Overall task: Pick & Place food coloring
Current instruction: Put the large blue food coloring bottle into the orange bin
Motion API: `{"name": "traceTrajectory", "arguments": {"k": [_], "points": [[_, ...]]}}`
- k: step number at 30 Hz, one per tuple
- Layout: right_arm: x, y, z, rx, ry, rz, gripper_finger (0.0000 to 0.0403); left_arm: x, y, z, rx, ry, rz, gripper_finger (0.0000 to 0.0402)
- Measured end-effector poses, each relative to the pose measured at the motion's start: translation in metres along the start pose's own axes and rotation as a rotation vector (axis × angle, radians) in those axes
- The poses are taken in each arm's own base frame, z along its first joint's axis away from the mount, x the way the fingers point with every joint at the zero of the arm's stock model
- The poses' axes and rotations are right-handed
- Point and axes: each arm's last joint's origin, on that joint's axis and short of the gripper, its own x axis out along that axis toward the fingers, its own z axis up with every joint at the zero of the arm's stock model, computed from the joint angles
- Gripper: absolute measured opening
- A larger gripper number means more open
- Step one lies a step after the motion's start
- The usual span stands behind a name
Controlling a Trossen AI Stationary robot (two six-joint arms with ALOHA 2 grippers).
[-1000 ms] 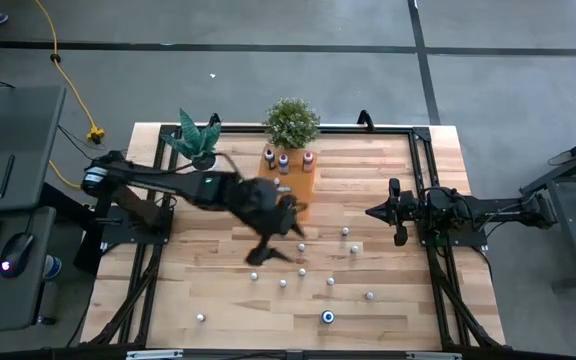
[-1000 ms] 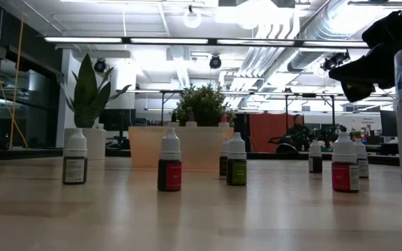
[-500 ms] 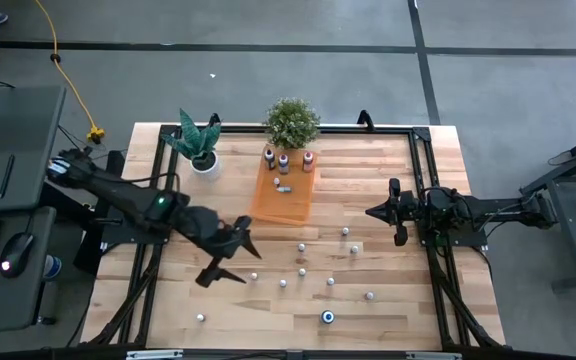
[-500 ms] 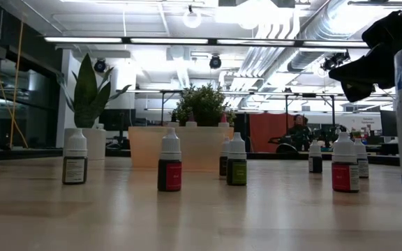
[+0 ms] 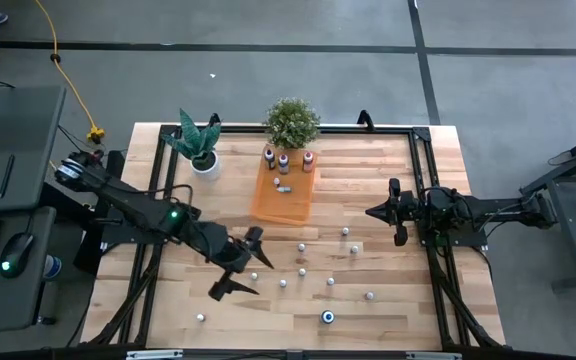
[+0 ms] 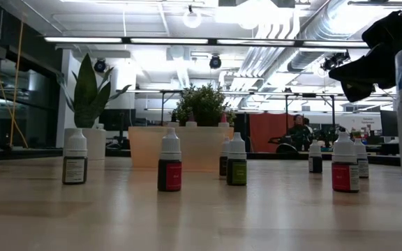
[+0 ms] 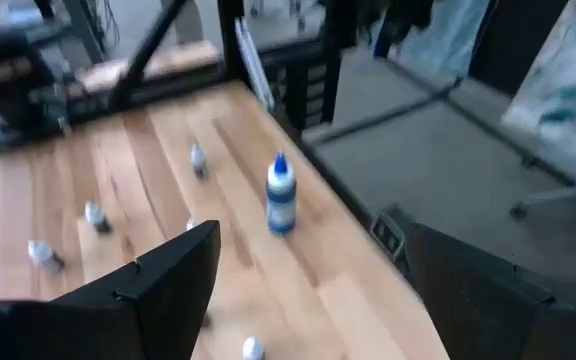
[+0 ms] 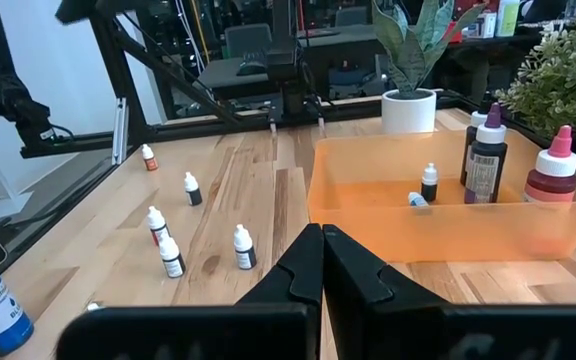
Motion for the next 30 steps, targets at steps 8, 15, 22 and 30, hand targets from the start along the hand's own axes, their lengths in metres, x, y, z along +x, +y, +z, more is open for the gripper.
{"name": "traceTrajectory", "arguments": {"k": [8, 15, 22, 30], "points": [[0.000, 0.000, 0.000, 0.000, 0.002, 0.000, 0.0000, 0.036, -0.004, -0.001, 0.027, -0.006, -0.013, 0.0314], [0.000, 0.000, 0.000, 0.000, 0.002, -0.001, 0.0000, 0.078, -0.002, -0.007, 0.036, 0.014, 0.022, 0.0314], [0.000, 0.000, 0.000, 0.000, 0.002, 0.000, 0.0000, 0.127, -0.001, -0.021, 0.030, -0.022, 0.015, 0.0314], [0.001, 0.000, -0.001, 0.000, 0.016, -0.002, 0.0000, 0.159, 0.002, -0.040, 0.001, -0.086, 0.021, 0.0314]]}}
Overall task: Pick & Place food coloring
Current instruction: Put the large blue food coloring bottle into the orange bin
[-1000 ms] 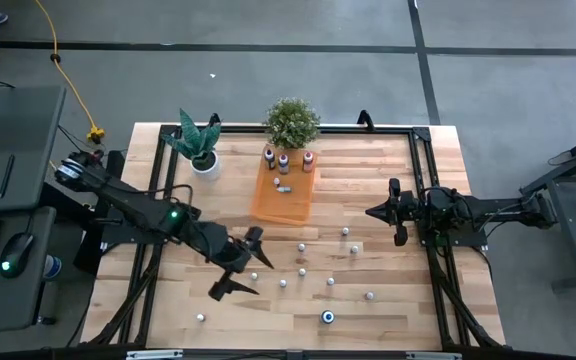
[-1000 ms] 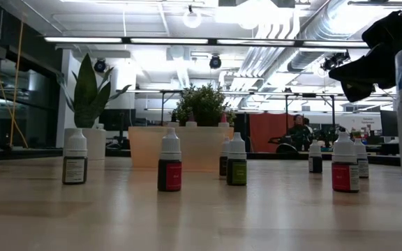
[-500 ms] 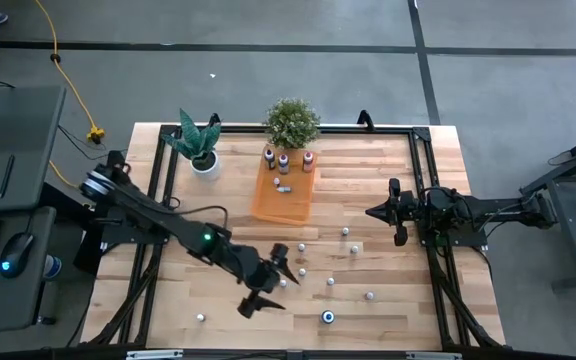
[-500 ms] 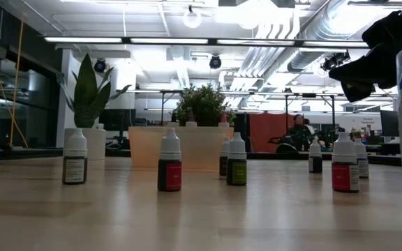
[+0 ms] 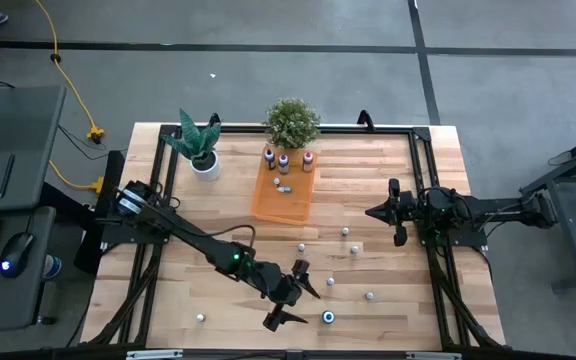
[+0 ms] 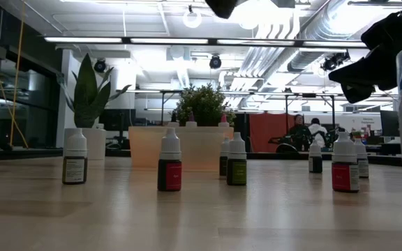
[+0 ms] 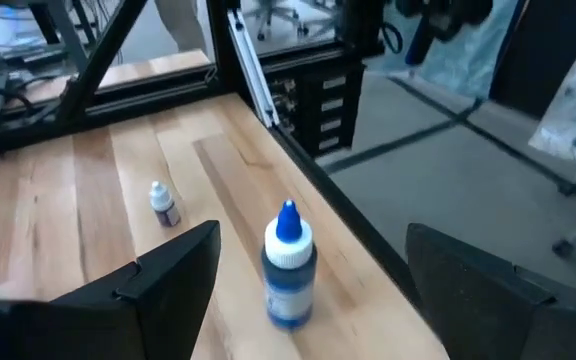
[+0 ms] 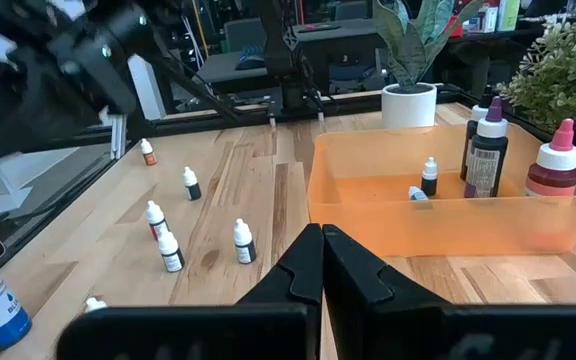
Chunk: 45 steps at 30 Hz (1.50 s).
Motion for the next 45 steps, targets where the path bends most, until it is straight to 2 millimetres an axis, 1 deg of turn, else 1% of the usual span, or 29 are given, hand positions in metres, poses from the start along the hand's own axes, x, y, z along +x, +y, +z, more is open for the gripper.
{"name": "traceTrajectory", "arguments": {"k": [4, 8, 10, 13, 15, 17, 19, 20, 23, 25, 28, 30, 32, 34, 35, 36, 39, 40, 45], "points": [[0.000, 0.000, 0.000, 0.000, -0.001, 0.000, 0.0000, 0.010, 0.001, -0.005, -0.023, -0.006, 0.000, 0.0314], [0.000, 0.000, 0.000, 0.000, -0.002, 0.000, 0.0000, 0.019, 0.004, -0.009, -0.025, 0.048, 0.007, 0.0314], [0.000, 0.000, 0.000, 0.000, 0.000, 0.000, 0.0000, 0.020, 0.004, -0.008, -0.016, 0.117, 0.005, 0.0314], [0.000, 0.000, 0.000, 0.000, -0.001, 0.000, 0.0000, 0.025, 0.005, 0.002, 0.043, 0.160, 0.016, 0.0314], [0.000, 0.000, 0.000, 0.000, -0.001, -0.001, 0.0000, 0.025, 0.005, 0.007, 0.081, 0.216, 0.021, 0.0314], [0.000, 0.000, 0.000, 0.000, -0.002, 0.000, 0.0000, 0.028, 0.006, 0.016, 0.098, 0.223, 0.025, 0.0314], [0.000, 0.000, 0.000, 0.000, -0.001, -0.001, 0.0000, 0.032, 0.009, 0.023, 0.100, 0.222, 0.031, 0.0314], [0.000, 0.000, 0.000, 0.000, -0.001, -0.001, 0.0000, 0.031, 0.009, 0.024, 0.099, 0.259, 0.028, 0.0314], [0.000, 0.000, 0.000, 0.000, -0.002, 0.000, 0.0000, 0.040, 0.009, 0.033, 0.101, 0.276, 0.029, 0.0314], [0.000, 0.000, 0.000, 0.000, 0.000, -0.001, 0.0000, 0.037, 0.009, 0.037, 0.102, 0.351, 0.022, 0.0314], [0.000, 0.000, 0.000, 0.000, -0.001, -0.001, 0.0000, 0.043, 0.010, 0.047, 0.112, 0.385, 0.030, 0.0314], [0.000, 0.000, 0.000, 0.000, 0.000, -0.001, 0.0000, 0.041, 0.010, 0.046, 0.123, 0.495, 0.022, 0.0314], [0.000, 0.000, 0.000, 0.000, 0.000, 0.000, 0.0000, 0.050, 0.010, 0.054, 0.128, 0.481, 0.030, 0.0314], [0.000, 0.000, 0.000, 0.000, 0.000, -0.001, 0.0000, 0.048, 0.010, 0.059, 0.131, 0.549, 0.031, 0.0314], [0.000, 0.000, 0.000, 0.000, -0.002, -0.001, 0.0000, 0.052, 0.010, 0.063, 0.134, 0.534, 0.037, 0.0314], [0.000, 0.000, 0.000, 0.000, -0.002, 0.000, 0.0000, 0.056, 0.011, 0.066, 0.136, 0.522, 0.043, 0.0314], [0.000, 0.000, 0.000, 0.000, -0.001, 0.000, 0.0000, 0.062, 0.010, 0.065, 0.138, 0.576, 0.036, 0.0314], [0.000, 0.000, 0.000, 0.000, -0.002, -0.001, 0.0000, 0.066, 0.009, 0.065, 0.138, 0.561, 0.035, 0.0314], [0.000, 0.000, 0.000, 0.000, -0.001, -0.001, 0.0000, 0.070, 0.006, 0.067, 0.139, 0.591, 0.022, 0.0314]]}}
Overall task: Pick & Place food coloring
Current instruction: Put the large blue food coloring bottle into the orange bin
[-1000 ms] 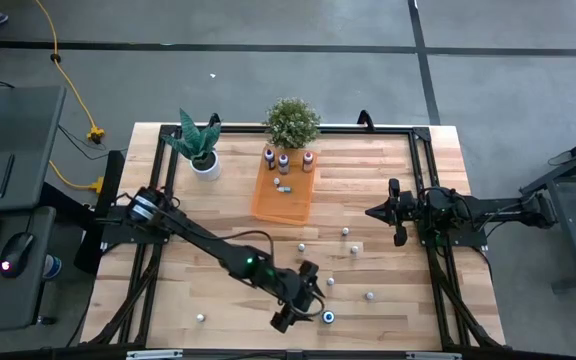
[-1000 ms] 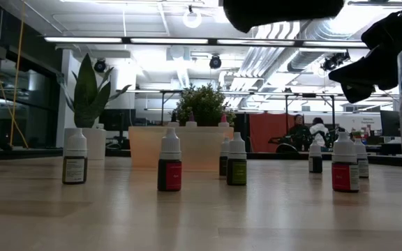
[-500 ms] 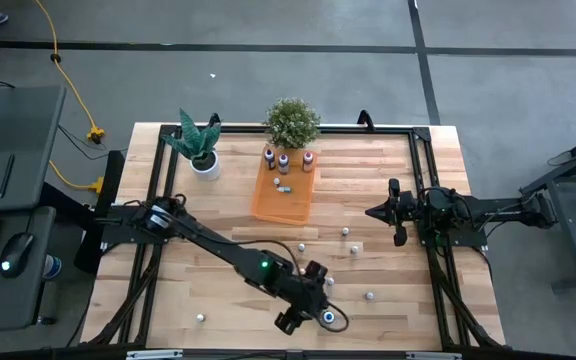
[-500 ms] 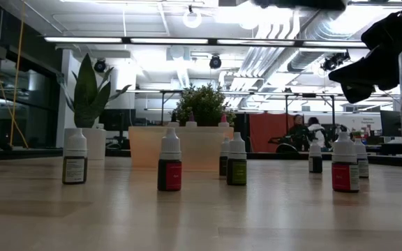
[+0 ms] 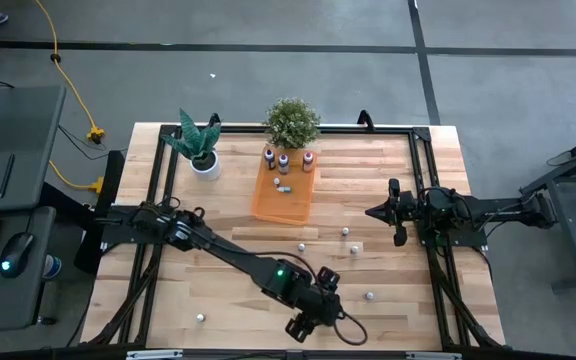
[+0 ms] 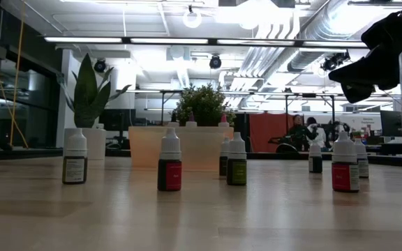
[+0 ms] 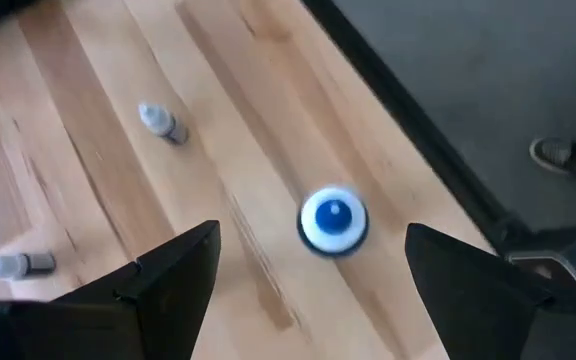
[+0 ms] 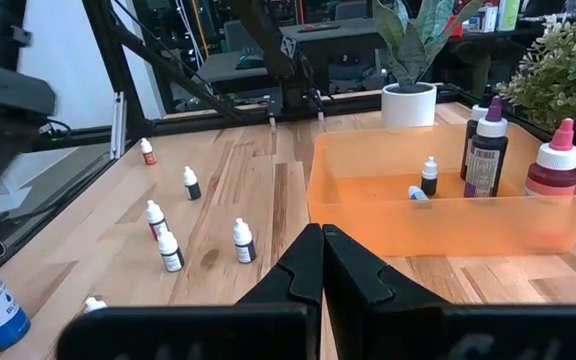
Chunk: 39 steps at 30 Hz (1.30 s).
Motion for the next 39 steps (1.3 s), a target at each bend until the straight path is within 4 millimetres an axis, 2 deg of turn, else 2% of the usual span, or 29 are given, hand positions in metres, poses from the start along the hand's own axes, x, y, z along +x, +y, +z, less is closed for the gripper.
{"name": "traceTrajectory", "arguments": {"k": [10, 20, 26, 39], "points": [[0.000, 0.000, 0.000, 0.000, 0.000, 0.000, 0.0000, 0.002, -0.003, -0.002, 0.000, 0.009, -0.035, 0.0314], [0.000, 0.000, 0.000, 0.000, 0.001, 0.000, 0.0000, 0.020, -0.014, -0.001, 0.015, -0.029, -0.076, 0.0314], [0.000, 0.000, 0.000, 0.000, 0.000, 0.000, 0.0000, 0.024, -0.018, 0.003, 0.021, -0.065, -0.050, 0.0314], [0.000, 0.000, 0.000, 0.000, 0.000, 0.000, 0.0000, 0.035, -0.011, -0.003, 0.011, -0.039, -0.029, 0.0314]]}}
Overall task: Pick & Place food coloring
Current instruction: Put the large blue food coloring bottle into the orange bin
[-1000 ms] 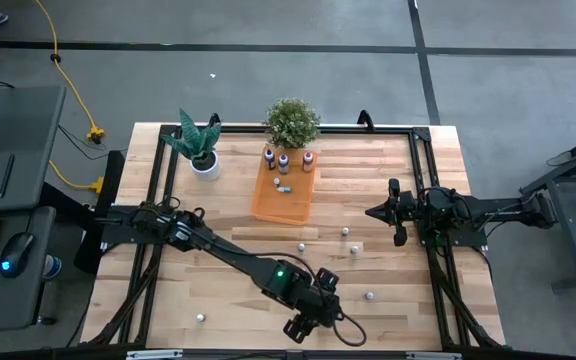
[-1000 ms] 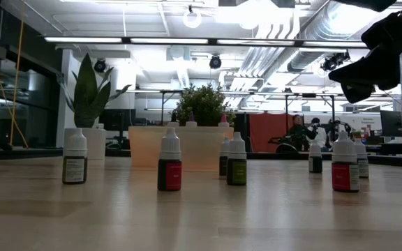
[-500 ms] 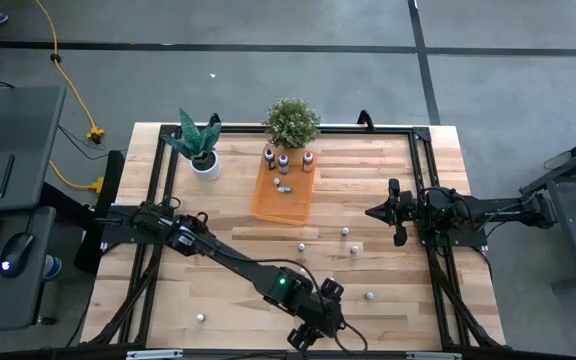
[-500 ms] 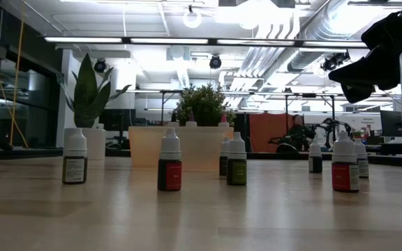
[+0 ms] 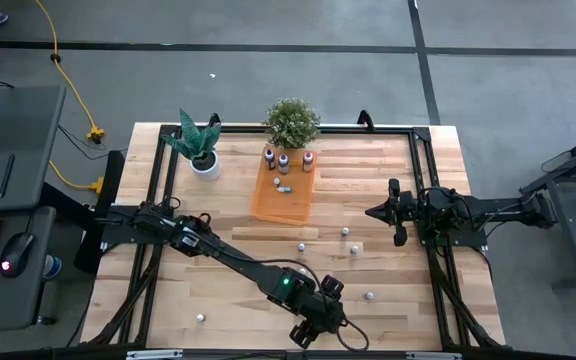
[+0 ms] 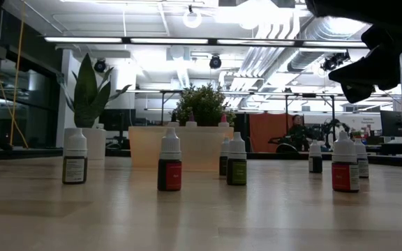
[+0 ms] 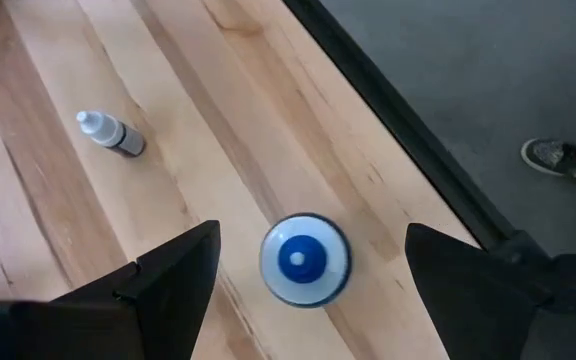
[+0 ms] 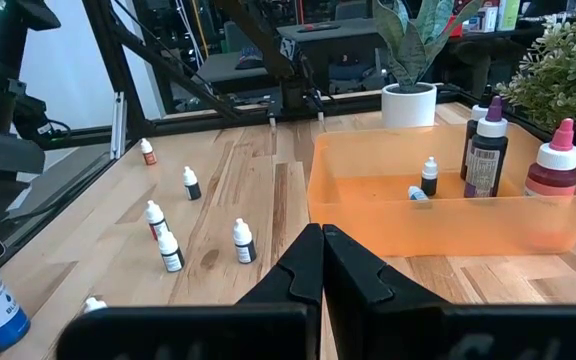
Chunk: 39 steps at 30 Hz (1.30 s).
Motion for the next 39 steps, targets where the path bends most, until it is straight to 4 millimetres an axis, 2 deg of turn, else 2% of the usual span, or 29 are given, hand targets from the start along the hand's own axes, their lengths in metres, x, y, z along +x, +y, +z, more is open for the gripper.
{"name": "traceTrajectory", "arguments": {"k": [39], "points": [[0.0000, 0.0000, 0.0000, 0.000, 0.000, 0.000, 0.0000, -0.0011, 0.0004, -0.0003, -0.007, 0.006, -0.001, 0.0313]]}}
